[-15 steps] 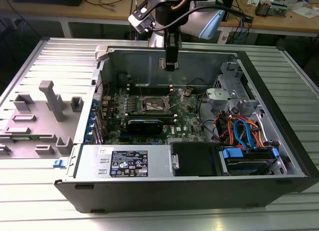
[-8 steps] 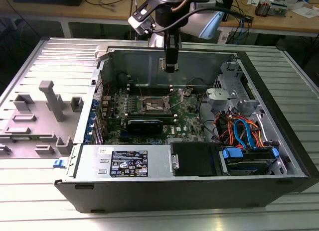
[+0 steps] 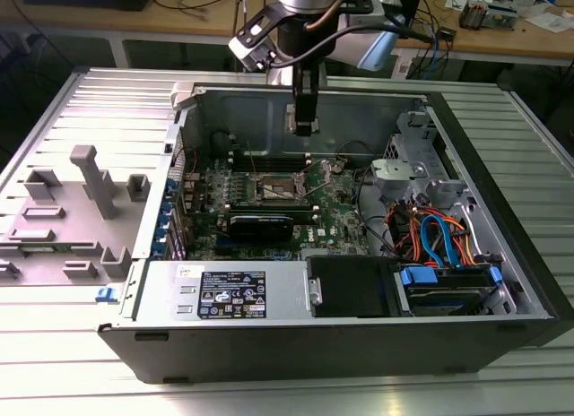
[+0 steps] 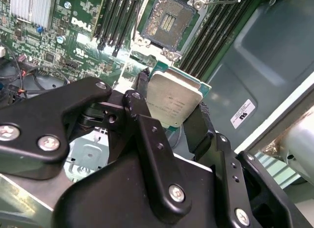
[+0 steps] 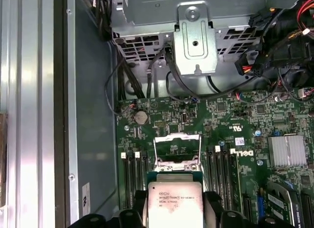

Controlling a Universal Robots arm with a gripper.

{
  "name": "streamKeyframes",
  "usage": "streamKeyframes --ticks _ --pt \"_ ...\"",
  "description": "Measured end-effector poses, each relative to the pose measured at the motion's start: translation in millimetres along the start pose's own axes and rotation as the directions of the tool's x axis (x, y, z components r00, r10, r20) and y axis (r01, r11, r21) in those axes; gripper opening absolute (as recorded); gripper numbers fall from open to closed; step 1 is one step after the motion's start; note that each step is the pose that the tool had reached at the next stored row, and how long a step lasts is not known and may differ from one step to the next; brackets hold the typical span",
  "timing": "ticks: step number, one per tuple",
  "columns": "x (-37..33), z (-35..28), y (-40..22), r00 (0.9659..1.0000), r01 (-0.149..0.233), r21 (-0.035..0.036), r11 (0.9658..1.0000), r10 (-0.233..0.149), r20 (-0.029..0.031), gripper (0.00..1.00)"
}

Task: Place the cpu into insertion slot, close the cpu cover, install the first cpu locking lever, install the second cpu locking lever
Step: 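Place the cpu into insertion slot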

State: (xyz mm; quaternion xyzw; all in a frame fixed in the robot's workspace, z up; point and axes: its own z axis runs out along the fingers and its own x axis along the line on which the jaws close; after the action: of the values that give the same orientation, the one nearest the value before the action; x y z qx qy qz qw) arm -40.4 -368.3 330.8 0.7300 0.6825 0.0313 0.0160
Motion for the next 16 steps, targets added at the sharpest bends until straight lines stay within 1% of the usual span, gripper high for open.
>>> streamKeyframes --ticks 4,6,7,8,10,11,16 --pt "-0.3 6.8 -2.6 1.0 -0.003 -0.0014 1.0 0.003 0.0001 0.54" --pt "-0.6 12.2 -5.6 1.0 0.001 -0.0014 1.0 -0.001 -0.0002 0.54" --pt "-0.7 14.0 -6.1 1.0 0.009 -0.0012 1.0 -0.009 -0.0006 0.54" --pt "-0.8 16.7 -6.3 0.9995 0.033 -0.0007 0.9995 -0.033 -0.0022 0.54" --pt "-0.8 20.4 -6.7 0.9978 0.066 -0.0001 0.9978 -0.066 -0.0046 0.54" --pt "-1.0 22.4 -7.9 0.9973 0.073 0.0001 0.9973 -0.073 -0.005 0.54" --pt "-2.1 28.4 -23.3 0.9972 0.074 -0.0027 0.9973 -0.074 -0.0051 0.54"
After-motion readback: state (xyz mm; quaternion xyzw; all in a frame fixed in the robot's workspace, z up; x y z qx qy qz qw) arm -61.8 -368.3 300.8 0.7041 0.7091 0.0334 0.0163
